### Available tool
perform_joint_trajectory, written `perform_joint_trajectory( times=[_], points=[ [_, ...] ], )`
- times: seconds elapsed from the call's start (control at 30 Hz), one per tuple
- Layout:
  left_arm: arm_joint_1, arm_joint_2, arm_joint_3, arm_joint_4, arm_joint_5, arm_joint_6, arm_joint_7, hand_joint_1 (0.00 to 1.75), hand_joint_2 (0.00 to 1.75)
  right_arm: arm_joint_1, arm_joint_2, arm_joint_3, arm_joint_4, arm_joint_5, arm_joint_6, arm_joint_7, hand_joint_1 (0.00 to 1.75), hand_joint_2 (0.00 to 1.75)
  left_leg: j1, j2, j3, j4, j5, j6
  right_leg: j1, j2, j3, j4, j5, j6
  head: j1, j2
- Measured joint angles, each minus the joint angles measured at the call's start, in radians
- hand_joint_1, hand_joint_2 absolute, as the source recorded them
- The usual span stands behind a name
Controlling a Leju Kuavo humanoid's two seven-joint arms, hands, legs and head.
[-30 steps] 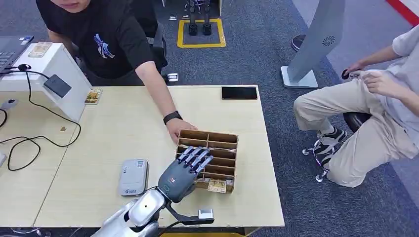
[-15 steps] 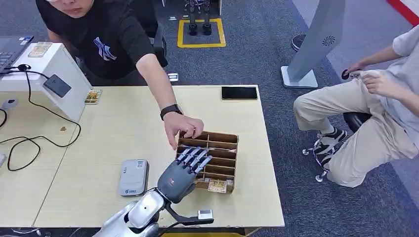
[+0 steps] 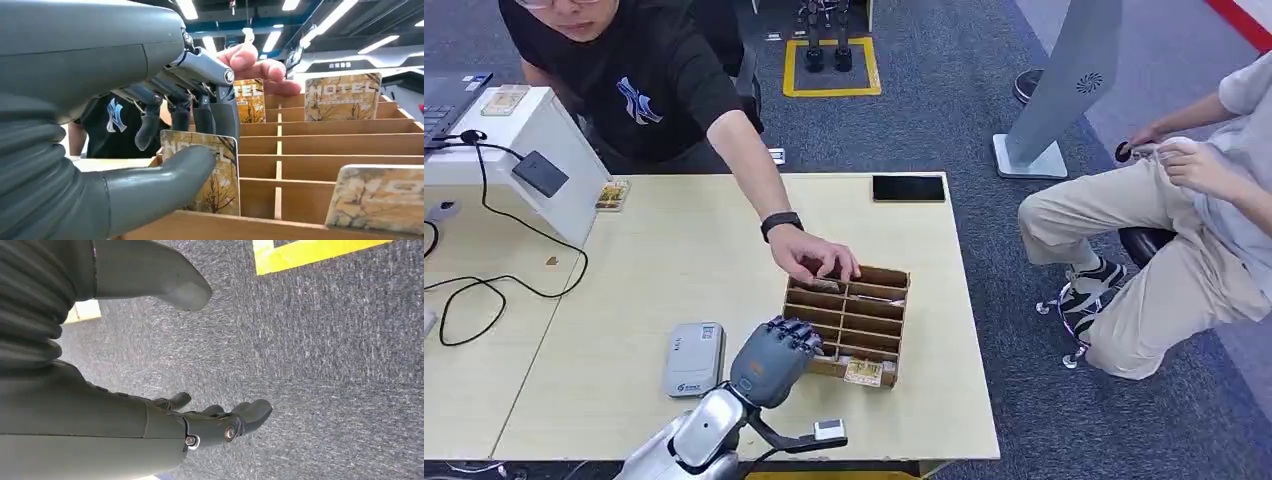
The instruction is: Pass the card to the sensor for recognition and then transmit it.
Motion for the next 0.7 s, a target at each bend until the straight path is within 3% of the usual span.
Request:
perform_joint_trajectory(
  times=[0.07,0.1,0.4,0.7],
  points=[
    [0.003,-0.004,0.008,0.002,-0.008,0.014,0.0,0.05,1.75,0.0,0.0,0.0,0.001,0.001,-0.002,0.0,0.0,1.75,0.0,0.0,0.0,0.0,0.0,0.0,0.0,0.0,0.0,0.0,0.0,0.0,0.0,0.0],
    [0.004,-0.005,0.01,0.003,-0.011,0.026,0.0,0.0,1.75,0.0,0.0,0.0,0.002,0.005,-0.004,0.0,0.0,1.75,0.0,0.0,0.0,0.0,0.0,0.0,0.0,0.0,0.0,0.0,0.0,0.0,0.0,0.0],
    [0.012,-0.018,0.033,0.006,-0.026,0.082,0.0,0.0,1.75,0.0,0.0,0.0,0.007,0.013,-0.008,-0.003,0.0,1.75,0.0,0.0,0.0,0.0,0.0,0.0,0.0,0.0,0.0,0.0,0.0,0.0,0.0,0.0],
    [0.008,-0.021,0.033,0.012,-0.011,0.044,-0.022,0.0,1.75,-0.002,0.0,0.0,0.013,0.017,-0.008,-0.006,0.0,1.75,0.0,0.0,0.0,0.0,0.0,0.0,0.0,0.0,0.001,0.0,0.0,0.0,0.0,0.0]
  ],
)
